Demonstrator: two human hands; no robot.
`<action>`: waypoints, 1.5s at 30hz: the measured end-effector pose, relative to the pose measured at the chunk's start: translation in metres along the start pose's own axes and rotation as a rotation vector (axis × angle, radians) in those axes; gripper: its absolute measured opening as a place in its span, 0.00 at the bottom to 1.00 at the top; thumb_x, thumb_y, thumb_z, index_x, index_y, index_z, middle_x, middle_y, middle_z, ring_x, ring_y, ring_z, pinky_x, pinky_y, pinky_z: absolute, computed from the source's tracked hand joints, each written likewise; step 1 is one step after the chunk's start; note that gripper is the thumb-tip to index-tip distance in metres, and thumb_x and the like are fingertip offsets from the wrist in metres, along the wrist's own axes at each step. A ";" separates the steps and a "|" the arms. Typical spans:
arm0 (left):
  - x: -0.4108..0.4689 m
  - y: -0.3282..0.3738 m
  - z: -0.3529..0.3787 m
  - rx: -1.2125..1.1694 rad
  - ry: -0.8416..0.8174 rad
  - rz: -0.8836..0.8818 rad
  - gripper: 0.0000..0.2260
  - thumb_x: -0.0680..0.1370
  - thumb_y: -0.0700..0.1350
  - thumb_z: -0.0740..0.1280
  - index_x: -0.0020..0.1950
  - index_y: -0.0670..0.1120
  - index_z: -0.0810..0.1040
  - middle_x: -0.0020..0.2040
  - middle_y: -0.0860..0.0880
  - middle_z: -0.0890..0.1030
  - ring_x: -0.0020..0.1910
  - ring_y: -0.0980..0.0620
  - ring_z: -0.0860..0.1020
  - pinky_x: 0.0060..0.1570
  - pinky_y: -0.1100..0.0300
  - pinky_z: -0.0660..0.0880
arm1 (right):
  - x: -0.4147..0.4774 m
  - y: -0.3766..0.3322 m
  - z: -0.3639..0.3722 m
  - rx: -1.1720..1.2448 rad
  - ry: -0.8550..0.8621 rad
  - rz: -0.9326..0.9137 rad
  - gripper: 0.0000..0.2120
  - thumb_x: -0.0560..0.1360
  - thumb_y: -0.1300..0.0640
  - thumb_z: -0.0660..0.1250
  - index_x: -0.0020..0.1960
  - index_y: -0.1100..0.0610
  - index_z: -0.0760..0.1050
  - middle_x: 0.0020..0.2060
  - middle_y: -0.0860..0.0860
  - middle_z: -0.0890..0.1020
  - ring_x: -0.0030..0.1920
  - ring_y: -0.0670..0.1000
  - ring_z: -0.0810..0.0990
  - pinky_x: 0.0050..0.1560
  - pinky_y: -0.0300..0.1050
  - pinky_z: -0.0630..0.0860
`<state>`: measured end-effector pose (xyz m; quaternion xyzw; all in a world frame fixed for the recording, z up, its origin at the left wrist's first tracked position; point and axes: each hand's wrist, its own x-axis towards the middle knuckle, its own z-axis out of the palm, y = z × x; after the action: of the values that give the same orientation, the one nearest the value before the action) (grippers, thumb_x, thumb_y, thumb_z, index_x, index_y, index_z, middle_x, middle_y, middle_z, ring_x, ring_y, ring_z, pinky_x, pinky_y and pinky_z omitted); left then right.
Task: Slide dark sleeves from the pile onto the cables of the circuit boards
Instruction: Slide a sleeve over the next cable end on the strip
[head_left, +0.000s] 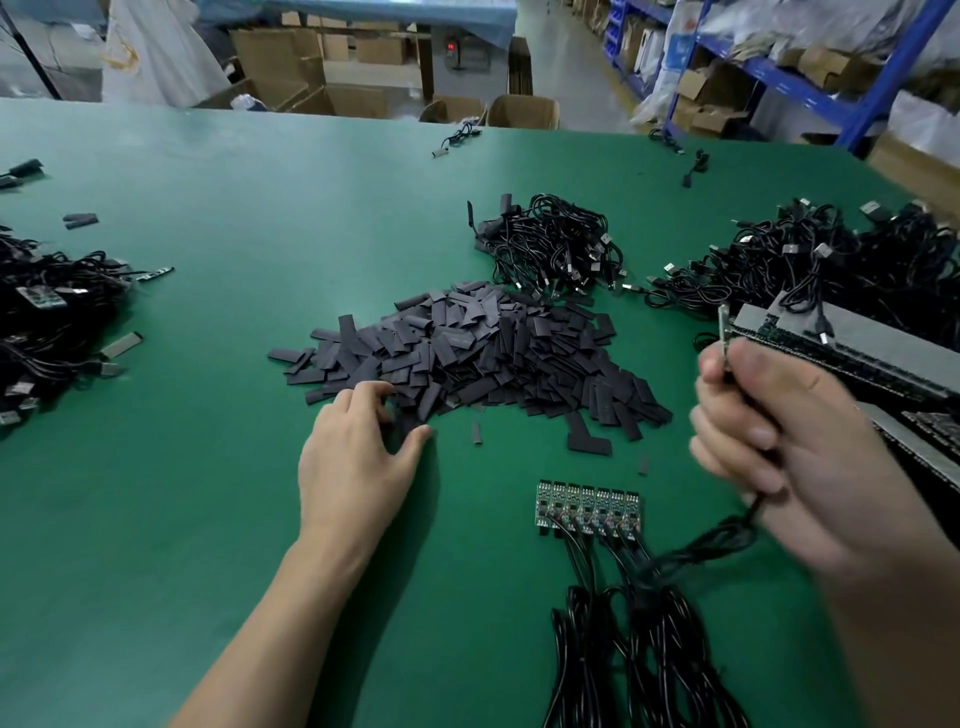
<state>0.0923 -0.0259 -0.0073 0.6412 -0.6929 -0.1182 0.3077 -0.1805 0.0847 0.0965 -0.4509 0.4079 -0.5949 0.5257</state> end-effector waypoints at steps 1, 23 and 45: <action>0.000 0.001 -0.001 0.001 0.003 -0.001 0.20 0.74 0.54 0.75 0.63 0.50 0.76 0.51 0.52 0.80 0.54 0.47 0.77 0.50 0.51 0.75 | -0.001 -0.005 -0.005 -0.054 0.019 0.000 0.16 0.73 0.40 0.74 0.42 0.54 0.80 0.24 0.43 0.66 0.20 0.41 0.61 0.23 0.33 0.64; -0.013 0.019 -0.004 -0.356 -0.027 0.384 0.08 0.77 0.40 0.73 0.54 0.52 0.85 0.46 0.60 0.84 0.44 0.60 0.81 0.43 0.73 0.71 | 0.003 0.082 0.006 -0.490 0.018 0.249 0.10 0.81 0.47 0.67 0.51 0.52 0.83 0.25 0.39 0.76 0.25 0.36 0.73 0.28 0.26 0.68; -0.036 0.047 0.001 -0.883 -0.702 0.195 0.11 0.75 0.56 0.72 0.55 0.56 0.87 0.48 0.52 0.87 0.49 0.54 0.85 0.52 0.60 0.79 | -0.006 0.089 0.008 -0.509 0.032 -0.014 0.12 0.71 0.41 0.76 0.48 0.48 0.84 0.40 0.49 0.86 0.41 0.59 0.85 0.45 0.56 0.81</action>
<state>0.0529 0.0154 0.0083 0.3072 -0.6944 -0.5735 0.3075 -0.1493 0.0808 0.0125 -0.5622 0.5497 -0.4838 0.3843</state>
